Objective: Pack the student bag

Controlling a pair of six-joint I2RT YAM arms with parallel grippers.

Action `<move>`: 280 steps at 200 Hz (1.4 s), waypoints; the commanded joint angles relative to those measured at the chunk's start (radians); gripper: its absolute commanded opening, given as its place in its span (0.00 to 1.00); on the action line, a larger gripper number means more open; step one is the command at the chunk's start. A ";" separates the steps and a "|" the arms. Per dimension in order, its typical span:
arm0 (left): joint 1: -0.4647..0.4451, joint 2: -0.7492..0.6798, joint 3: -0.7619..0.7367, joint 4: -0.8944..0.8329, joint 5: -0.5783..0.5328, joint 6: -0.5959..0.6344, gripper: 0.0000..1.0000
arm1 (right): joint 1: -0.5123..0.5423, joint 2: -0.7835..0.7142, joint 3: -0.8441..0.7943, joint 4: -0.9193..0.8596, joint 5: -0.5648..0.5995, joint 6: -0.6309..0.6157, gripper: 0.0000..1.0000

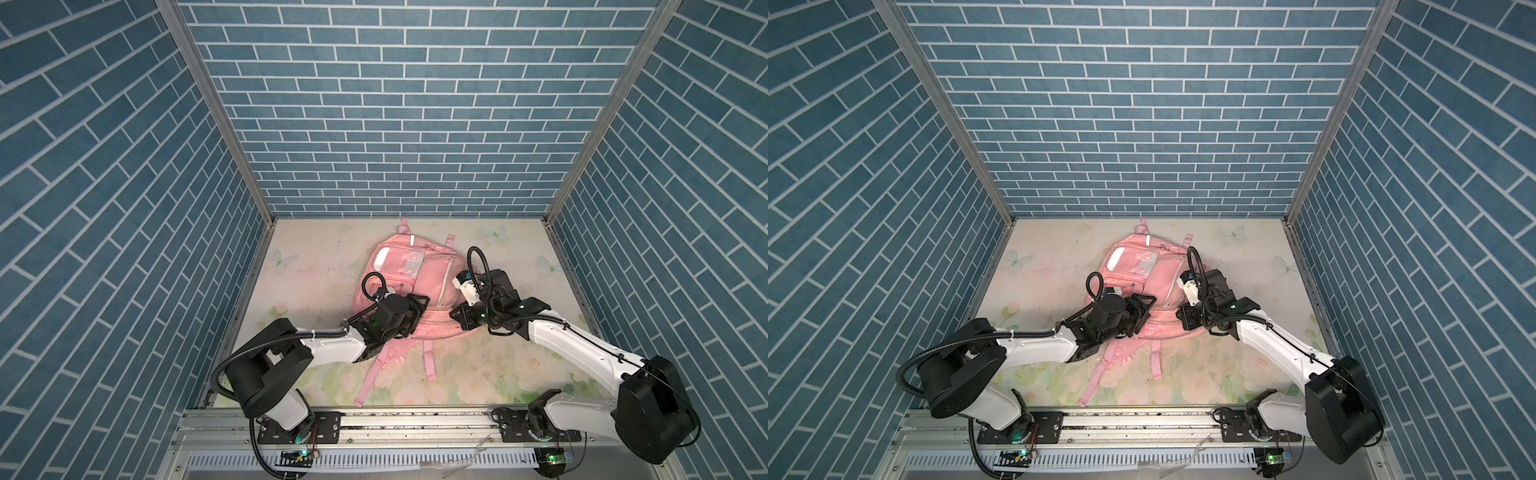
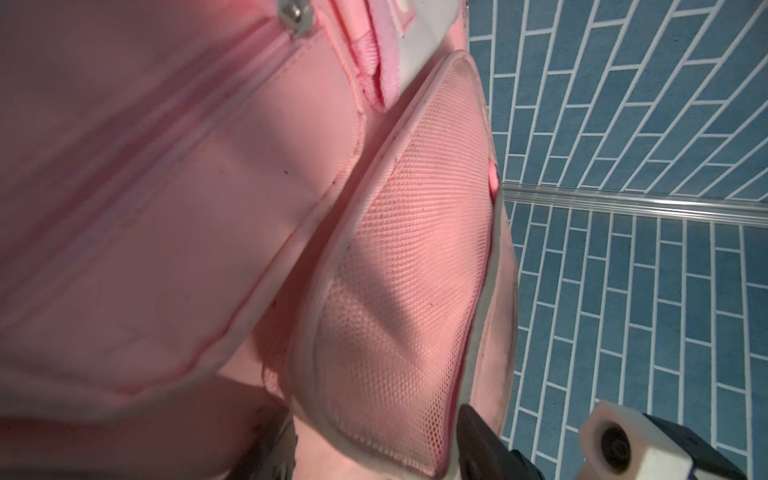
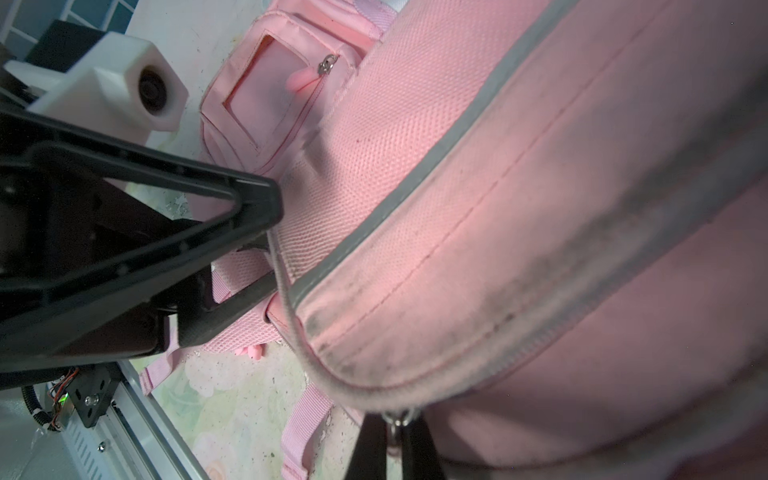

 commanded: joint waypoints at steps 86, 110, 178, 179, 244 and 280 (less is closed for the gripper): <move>0.172 0.022 0.078 -0.119 0.195 0.242 0.00 | -0.010 0.009 0.109 -0.203 0.152 -0.156 0.00; 0.211 0.011 0.136 -0.268 0.249 0.380 0.00 | -0.052 0.034 0.137 -0.230 0.173 -0.197 0.00; 0.363 0.023 0.240 -0.524 0.402 0.707 0.00 | -0.179 0.097 0.206 -0.216 0.197 -0.308 0.00; 0.365 0.025 0.242 -0.528 0.405 0.710 0.00 | -0.179 0.101 0.207 -0.216 0.199 -0.310 0.00; 0.527 0.183 0.500 -0.815 0.529 1.072 0.00 | -0.141 0.199 0.286 -0.261 0.109 -0.318 0.00; 0.587 0.284 0.692 -0.949 0.534 1.178 0.10 | 0.003 0.209 0.282 -0.193 0.071 -0.135 0.00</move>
